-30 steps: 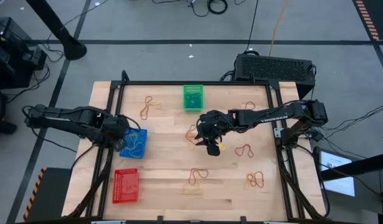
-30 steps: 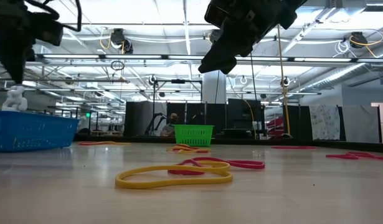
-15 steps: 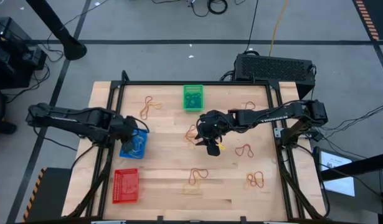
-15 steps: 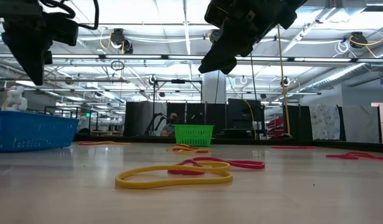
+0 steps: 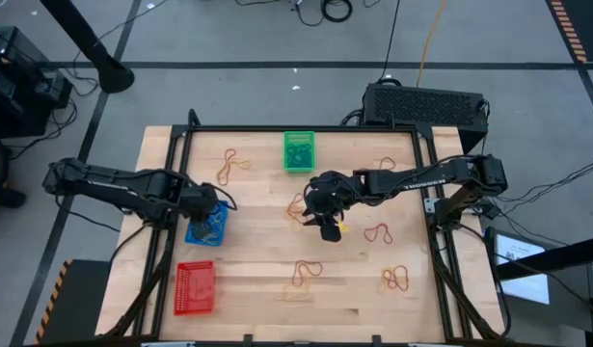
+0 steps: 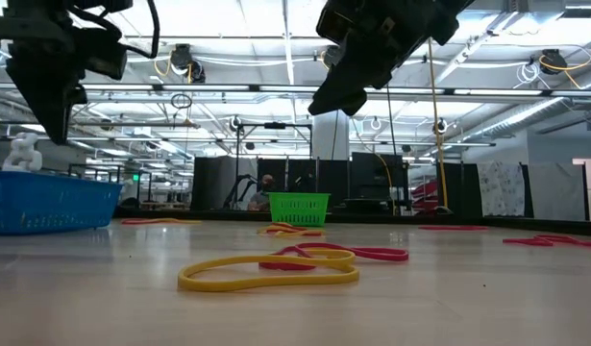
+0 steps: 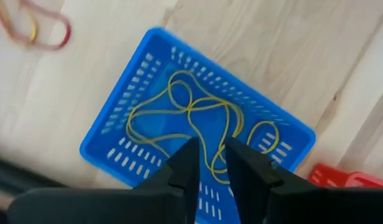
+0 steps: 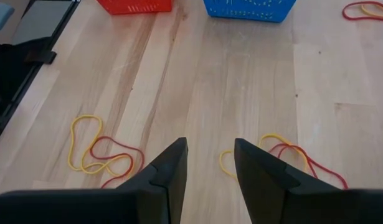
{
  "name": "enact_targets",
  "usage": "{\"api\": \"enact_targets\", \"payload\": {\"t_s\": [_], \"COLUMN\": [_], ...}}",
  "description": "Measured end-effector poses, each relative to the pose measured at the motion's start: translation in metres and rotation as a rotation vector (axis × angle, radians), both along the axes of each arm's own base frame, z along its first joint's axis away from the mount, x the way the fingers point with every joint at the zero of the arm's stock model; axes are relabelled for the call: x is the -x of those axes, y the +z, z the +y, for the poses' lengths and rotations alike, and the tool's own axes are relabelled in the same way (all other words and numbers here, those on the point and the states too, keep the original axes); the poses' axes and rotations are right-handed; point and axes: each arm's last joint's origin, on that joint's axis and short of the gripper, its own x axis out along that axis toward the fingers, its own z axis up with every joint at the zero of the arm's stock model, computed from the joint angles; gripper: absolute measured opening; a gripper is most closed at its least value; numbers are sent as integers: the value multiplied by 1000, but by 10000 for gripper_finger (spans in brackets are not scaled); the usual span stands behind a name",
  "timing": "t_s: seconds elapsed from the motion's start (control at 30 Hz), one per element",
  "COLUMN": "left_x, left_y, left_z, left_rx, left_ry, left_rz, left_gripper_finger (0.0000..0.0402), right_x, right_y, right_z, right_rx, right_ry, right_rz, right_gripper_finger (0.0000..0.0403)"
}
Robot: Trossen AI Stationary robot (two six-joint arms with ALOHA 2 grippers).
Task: Sort rubber bands into baskets
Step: Put the yellow rubber band into the blue bin
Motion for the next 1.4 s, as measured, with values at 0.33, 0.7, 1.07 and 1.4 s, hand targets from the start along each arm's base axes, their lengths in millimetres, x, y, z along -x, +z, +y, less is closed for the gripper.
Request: {"api": "enact_targets", "payload": {"t_s": [0.33,0.7,1.07,1.4], "left_x": [-33,-61,-51,-50], "left_y": [11,-16,-35,-41], "left_z": [-2,-8,-8,-8], "left_rx": [-78,-337,-427,-416], "left_ry": [-186,-451,-465,-486], "left_rz": [-372,-941,-1238,-1178], "left_gripper_finger": [85,85,85,85], "right_x": [6,15,13,-5], "right_y": [-12,-41,-52,-97], "right_z": [0,0,0,1], "right_rx": [-1,55,152,176], "right_ry": [0,48,123,163], "right_rz": [65,3,-130,-100], "right_gripper_finger": [125,125,125,125]}}
